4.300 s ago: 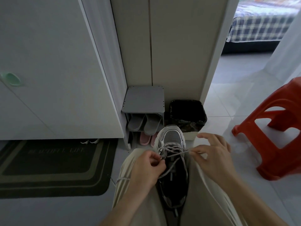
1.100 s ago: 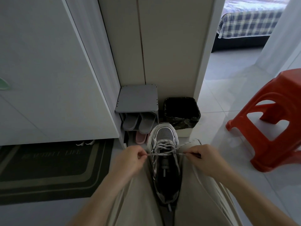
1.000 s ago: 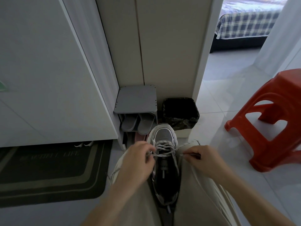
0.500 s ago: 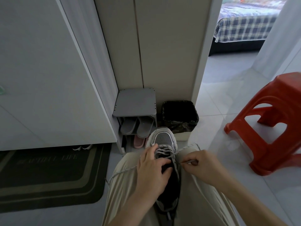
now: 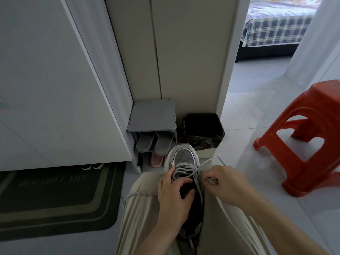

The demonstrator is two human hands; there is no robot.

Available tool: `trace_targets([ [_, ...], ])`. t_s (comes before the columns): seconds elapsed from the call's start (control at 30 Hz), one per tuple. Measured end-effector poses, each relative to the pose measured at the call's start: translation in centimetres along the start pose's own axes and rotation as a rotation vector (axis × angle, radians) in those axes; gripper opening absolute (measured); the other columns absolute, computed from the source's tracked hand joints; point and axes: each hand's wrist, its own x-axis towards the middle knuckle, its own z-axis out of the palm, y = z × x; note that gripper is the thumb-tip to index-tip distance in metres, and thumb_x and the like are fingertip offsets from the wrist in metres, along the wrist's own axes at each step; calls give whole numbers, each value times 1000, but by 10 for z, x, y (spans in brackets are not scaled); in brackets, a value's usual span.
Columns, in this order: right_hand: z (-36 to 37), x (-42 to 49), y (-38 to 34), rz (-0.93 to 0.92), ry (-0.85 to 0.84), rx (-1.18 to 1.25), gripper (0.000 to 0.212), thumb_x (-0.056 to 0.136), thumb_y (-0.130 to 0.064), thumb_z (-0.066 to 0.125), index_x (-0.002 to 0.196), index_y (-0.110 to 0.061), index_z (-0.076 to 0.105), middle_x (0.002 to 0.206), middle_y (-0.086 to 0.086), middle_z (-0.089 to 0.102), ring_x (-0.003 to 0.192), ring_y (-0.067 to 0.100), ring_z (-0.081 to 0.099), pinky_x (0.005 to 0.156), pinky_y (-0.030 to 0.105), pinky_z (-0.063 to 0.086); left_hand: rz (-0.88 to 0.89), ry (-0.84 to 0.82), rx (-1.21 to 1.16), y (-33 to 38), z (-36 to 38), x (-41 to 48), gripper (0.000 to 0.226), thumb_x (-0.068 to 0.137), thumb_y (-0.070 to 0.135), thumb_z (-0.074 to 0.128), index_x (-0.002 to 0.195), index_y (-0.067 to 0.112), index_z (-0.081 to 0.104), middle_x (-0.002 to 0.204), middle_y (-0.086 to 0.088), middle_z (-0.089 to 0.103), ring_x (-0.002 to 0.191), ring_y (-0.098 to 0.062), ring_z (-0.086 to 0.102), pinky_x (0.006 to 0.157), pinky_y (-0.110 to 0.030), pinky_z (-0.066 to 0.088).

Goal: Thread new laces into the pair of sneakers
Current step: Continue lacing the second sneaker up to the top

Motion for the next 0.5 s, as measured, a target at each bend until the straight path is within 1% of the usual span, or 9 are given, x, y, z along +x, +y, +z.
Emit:
trace_targets([
  [0.07, 1, 1, -3, -8, 9, 16, 14, 85, -29, 56, 87, -31, 69, 82, -16, 64, 78, 4, 58, 69, 24, 47, -12, 13, -44, -1, 3, -1, 25, 81, 30, 70, 105, 35, 66, 148, 9, 27, 137, -10, 19, 111, -25, 16],
  [0.13, 3, 0, -6, -24, 19, 14, 15, 87, -31, 57, 93, -33, 71, 86, -19, 64, 86, 3, 58, 71, 20, 43, -21, 11, -56, 0, 3, -2, 25, 81, 30, 70, 105, 35, 66, 148, 8, 27, 137, -11, 19, 110, -25, 17],
  [0.17, 4, 0, -6, -29, 30, 13, 14, 88, -32, 57, 93, -33, 71, 83, -21, 62, 87, 4, 57, 72, 20, 42, -25, 6, -49, 0, 3, -2, 25, 81, 31, 70, 105, 35, 66, 149, 8, 26, 138, -11, 19, 110, -26, 17],
  [0.27, 7, -3, -5, -38, 64, 53, 13, 88, -33, 60, 86, -29, 72, 68, -23, 52, 79, 4, 56, 70, 21, 42, -38, -39, 31, 2, 1, 0, 22, 84, 36, 66, 106, 36, 66, 153, 7, 20, 139, -14, 17, 113, -31, 17],
  [0.33, 9, -4, -4, -43, 77, 88, 18, 87, -39, 60, 79, -26, 70, 66, -15, 56, 72, 5, 55, 65, 23, 41, -56, -77, 63, 5, -1, 2, 20, 85, 38, 63, 105, 38, 66, 155, 9, 16, 140, -15, 16, 114, -35, 18],
  [0.37, 10, -4, -4, -30, 74, 98, 24, 84, -47, 60, 76, -26, 68, 69, -11, 59, 71, 6, 55, 63, 23, 41, -66, -92, 68, 7, -2, 4, 19, 86, 39, 63, 105, 37, 66, 155, 9, 15, 140, -15, 15, 115, -36, 17],
  [0.43, 13, -4, -5, 14, 48, 101, 41, 68, -69, 60, 79, -29, 66, 77, -10, 61, 75, 4, 55, 65, 22, 43, -82, -115, 82, 9, -5, 7, 18, 85, 38, 63, 103, 35, 66, 155, 9, 13, 140, -16, 15, 115, -36, 17],
  [0.47, 14, -4, -5, 36, 24, 100, 50, 59, -75, 60, 83, -32, 64, 80, -13, 61, 78, 2, 55, 67, 21, 44, -90, -120, 84, 10, -6, 9, 16, 85, 36, 65, 100, 33, 66, 155, 9, 13, 140, -16, 15, 115, -35, 16],
  [0.5, 16, -5, -4, 54, 3, 112, 52, 55, -77, 61, 86, -35, 62, 83, -16, 61, 80, -1, 55, 68, 20, 44, -94, -116, 79, 11, -7, 10, 12, 84, 33, 66, 96, 33, 66, 155, 9, 14, 139, -15, 15, 115, -34, 16],
])
